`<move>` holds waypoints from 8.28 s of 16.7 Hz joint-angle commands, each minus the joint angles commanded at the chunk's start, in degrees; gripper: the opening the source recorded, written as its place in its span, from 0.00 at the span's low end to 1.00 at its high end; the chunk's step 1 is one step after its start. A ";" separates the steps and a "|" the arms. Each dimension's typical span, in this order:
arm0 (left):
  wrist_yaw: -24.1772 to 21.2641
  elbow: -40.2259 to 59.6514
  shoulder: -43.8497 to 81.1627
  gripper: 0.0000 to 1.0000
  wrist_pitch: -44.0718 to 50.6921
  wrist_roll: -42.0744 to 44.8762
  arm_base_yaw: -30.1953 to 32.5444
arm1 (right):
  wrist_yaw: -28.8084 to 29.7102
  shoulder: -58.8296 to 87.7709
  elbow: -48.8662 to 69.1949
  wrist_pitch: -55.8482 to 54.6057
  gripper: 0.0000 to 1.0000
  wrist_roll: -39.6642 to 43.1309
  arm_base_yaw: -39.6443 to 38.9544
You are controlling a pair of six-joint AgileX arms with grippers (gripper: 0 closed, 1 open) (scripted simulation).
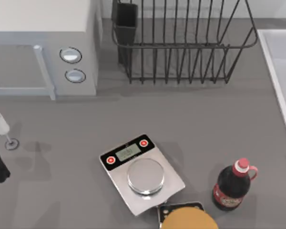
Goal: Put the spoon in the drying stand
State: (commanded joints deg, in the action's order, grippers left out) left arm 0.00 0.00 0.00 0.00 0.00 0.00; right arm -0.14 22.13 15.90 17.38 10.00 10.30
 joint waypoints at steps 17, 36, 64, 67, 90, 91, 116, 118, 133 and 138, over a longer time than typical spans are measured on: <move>0.00 0.00 0.00 1.00 0.00 0.00 0.00 | -0.18 62.22 38.47 42.51 1.00 24.00 25.33; 0.00 0.00 0.00 1.00 0.00 0.00 0.00 | -0.17 74.42 24.61 16.45 1.00 23.48 25.00; 0.00 0.00 0.00 1.00 0.00 0.00 0.00 | -1.02 70.11 30.55 24.80 0.00 23.67 25.38; 0.00 0.00 0.00 1.00 0.00 0.00 0.00 | -1.06 68.78 38.50 34.28 0.00 24.13 25.59; 0.00 0.00 0.00 1.00 0.00 0.00 0.00 | 9.26 61.62 67.46 55.85 0.00 16.22 8.89; 0.00 0.00 0.00 1.00 0.00 0.00 0.00 | 11.80 61.88 67.79 52.64 0.00 14.40 4.36; 0.00 0.00 0.00 1.00 0.00 0.00 0.00 | 60.76 60.67 66.57 -15.90 0.00 -11.90 -69.53; 0.00 0.00 0.00 1.00 0.00 0.00 0.00 | 60.28 61.51 66.54 -16.73 0.00 -11.87 -69.05; 0.00 0.00 0.00 1.00 0.00 0.00 0.00 | 38.25 95.01 60.47 -57.53 0.00 -11.02 -46.51; 0.00 0.00 0.00 1.00 0.00 0.00 0.00 | 38.25 95.01 60.47 -57.53 0.15 -11.02 -46.51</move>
State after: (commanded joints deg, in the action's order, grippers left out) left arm 0.00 0.00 0.00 0.00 0.00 0.00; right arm 38.11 117.14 76.38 -40.15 -1.02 -36.21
